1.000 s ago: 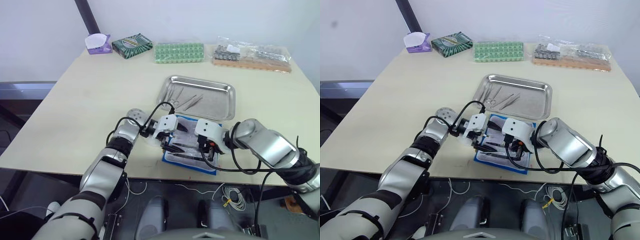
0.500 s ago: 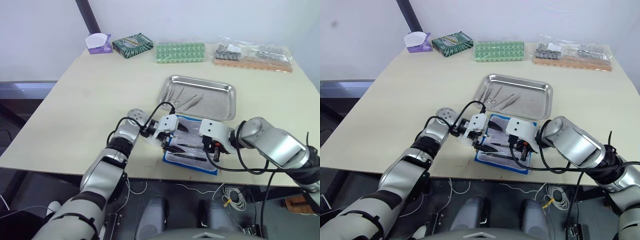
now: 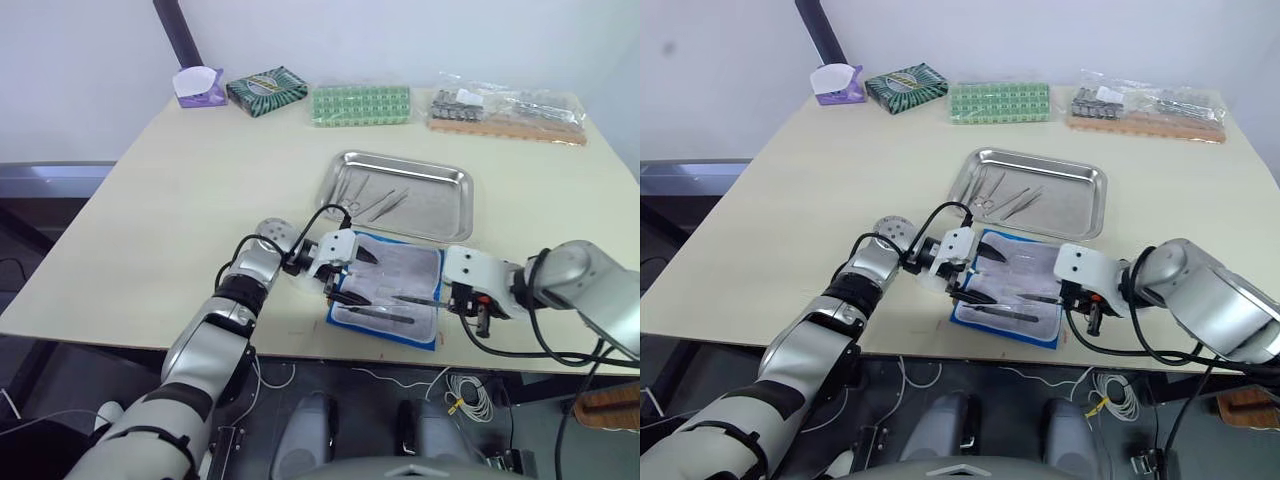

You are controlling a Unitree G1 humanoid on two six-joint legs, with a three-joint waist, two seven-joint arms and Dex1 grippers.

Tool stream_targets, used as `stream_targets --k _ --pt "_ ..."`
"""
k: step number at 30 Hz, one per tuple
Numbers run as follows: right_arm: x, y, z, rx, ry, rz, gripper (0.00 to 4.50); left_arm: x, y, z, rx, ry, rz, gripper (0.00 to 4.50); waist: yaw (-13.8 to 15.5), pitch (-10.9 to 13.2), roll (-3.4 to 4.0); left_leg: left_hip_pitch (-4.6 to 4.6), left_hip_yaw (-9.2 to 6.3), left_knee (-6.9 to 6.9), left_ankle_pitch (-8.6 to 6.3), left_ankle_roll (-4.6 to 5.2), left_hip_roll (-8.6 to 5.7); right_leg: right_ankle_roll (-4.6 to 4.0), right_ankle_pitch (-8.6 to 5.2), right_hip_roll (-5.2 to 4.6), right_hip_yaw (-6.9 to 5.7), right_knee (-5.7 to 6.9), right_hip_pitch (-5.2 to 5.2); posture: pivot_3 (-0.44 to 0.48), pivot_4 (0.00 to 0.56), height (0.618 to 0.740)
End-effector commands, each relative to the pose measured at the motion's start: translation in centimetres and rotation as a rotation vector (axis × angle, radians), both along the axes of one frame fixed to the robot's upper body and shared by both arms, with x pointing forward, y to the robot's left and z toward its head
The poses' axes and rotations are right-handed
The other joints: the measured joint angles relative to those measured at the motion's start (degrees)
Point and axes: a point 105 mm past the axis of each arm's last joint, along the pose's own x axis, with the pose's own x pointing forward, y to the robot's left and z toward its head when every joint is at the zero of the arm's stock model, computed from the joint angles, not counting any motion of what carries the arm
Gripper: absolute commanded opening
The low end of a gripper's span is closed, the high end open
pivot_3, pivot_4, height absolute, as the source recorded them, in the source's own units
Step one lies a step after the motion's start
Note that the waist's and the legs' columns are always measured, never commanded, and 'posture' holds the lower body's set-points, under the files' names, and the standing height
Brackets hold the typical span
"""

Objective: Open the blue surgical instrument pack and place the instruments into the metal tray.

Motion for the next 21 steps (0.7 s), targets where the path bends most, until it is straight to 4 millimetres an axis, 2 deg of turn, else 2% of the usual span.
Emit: stream_targets --k 1,8,17,21 --pt "0.0 -0.5 1.8 0.082 -0.050 -0.033 0.06 -1.4 0.9 -3.9 0.091 0.110 0.038 4.50 0.07 0.00 0.00 0.00 -0.03 -0.01 0.00 0.00 0.00 0.00 0.00 0.00 -0.03 0.00 0.01 0.000 0.150 0.740" --pt "1.5 -0.4 3.1 0.314 -0.166 -0.179 0.06 -1.2 0.9 -3.8 0.067 0.108 0.061 4.50 0.01 0.01 -0.01 0.01 -0.04 -0.02 0.00 0.00 -0.01 0.00 0.00 0.02 -0.04 0.00 0.02 0.000 0.150 0.740" --pt "4.4 2.2 4.9 0.485 -0.341 -0.262 0.06 -1.2 0.8 -3.6 0.034 0.115 0.085 4.50 -0.03 0.02 0.09 0.00 -0.06 -0.06 0.01 0.01 0.01 0.00 0.00 0.04 -0.07 -0.01 0.01 0.000 0.150 0.740" --pt "7.2 3.3 5.3 0.509 -0.394 -0.371 0.06 -1.0 0.5 -3.3 0.011 0.117 0.110 4.50 -0.24 0.03 0.13 0.00 -0.02 -0.08 0.13 0.22 -0.03 -0.01 0.00 0.05 -0.05 -0.01 0.00 0.000 0.150 0.740"
